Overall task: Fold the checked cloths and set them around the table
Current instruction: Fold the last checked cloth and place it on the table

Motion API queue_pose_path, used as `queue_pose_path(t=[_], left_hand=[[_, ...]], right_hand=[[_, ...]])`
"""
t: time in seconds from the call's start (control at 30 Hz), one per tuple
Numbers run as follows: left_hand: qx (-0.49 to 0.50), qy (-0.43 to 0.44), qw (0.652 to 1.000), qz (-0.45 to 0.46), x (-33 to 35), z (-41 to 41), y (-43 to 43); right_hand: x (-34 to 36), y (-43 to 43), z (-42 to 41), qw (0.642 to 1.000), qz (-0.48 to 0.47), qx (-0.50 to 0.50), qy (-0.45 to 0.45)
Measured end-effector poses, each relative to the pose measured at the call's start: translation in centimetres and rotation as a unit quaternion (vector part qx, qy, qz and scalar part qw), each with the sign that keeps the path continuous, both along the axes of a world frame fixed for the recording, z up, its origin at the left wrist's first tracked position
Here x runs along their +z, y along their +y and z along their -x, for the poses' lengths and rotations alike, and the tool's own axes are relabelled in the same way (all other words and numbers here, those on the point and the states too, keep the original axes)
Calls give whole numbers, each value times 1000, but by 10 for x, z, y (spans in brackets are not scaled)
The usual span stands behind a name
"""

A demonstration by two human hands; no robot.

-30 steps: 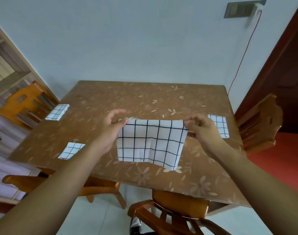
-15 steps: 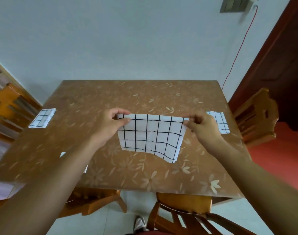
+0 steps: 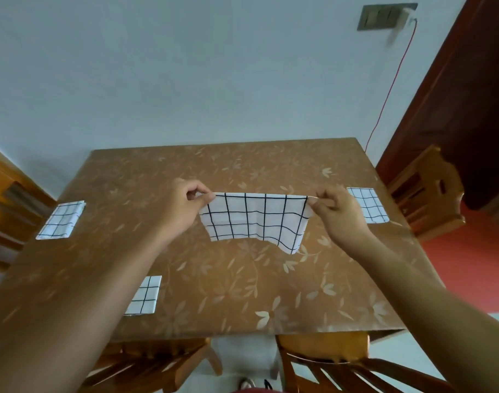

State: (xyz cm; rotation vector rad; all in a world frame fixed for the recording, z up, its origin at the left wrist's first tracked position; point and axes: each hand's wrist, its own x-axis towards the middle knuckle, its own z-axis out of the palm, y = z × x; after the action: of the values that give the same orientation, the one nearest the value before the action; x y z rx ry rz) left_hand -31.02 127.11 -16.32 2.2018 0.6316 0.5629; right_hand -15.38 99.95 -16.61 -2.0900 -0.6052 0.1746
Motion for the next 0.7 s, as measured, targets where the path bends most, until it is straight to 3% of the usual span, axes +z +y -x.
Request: queue_pose_path(t=[0.2,0.3,0.5,0.7], left_hand=[[-86,104,984,-113,9,2,10],[-185,111,974,-68,22,-4,-18],[-258,48,965,-27,33,-21,-63],[-177,-71,978,83,19,-23,-51]], right_hand=[[15,15,16,997,-57,52,-4],[23,25,23,995,-36,85,-41],[37,27,34,986,-25,146,-71],[16,-1,25,991,82,103,2]])
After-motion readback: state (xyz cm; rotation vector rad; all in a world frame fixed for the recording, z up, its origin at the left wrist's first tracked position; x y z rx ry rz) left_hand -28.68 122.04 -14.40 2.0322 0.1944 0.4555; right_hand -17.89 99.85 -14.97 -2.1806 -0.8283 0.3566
